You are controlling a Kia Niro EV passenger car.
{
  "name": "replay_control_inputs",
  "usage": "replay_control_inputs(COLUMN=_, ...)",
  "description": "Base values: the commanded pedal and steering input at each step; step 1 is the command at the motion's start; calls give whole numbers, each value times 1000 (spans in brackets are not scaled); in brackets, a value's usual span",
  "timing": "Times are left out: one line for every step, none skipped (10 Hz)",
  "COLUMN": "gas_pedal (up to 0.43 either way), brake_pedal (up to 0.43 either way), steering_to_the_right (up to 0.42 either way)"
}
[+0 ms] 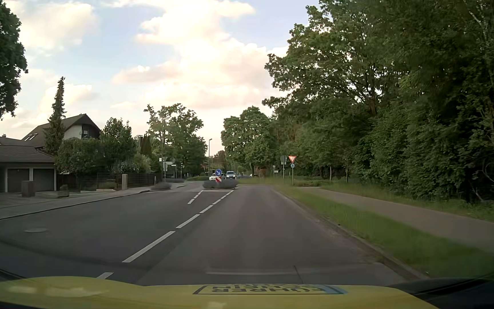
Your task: Follow the waypoints while adhering to traffic rules and regulations
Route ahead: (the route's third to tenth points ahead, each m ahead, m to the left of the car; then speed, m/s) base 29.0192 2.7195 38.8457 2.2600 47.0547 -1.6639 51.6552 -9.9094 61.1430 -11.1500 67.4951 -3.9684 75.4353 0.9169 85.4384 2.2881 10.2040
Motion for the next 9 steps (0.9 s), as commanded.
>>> replay_control_inputs(gas_pedal=0, brake_pedal=171, steering_to_the_right=0)
replay_control_inputs(gas_pedal=0, brake_pedal=171, steering_to_the_right=-2)
replay_control_inputs(gas_pedal=0, brake_pedal=171, steering_to_the_right=-2)
replay_control_inputs(gas_pedal=0, brake_pedal=171, steering_to_the_right=-2)
replay_control_inputs(gas_pedal=0, brake_pedal=165, steering_to_the_right=-2)
replay_control_inputs(gas_pedal=0, brake_pedal=171, steering_to_the_right=-2)
replay_control_inputs(gas_pedal=0, brake_pedal=171, steering_to_the_right=-2)
replay_control_inputs(gas_pedal=0, brake_pedal=171, steering_to_the_right=-2)
replay_control_inputs(gas_pedal=0, brake_pedal=165, steering_to_the_right=-2)
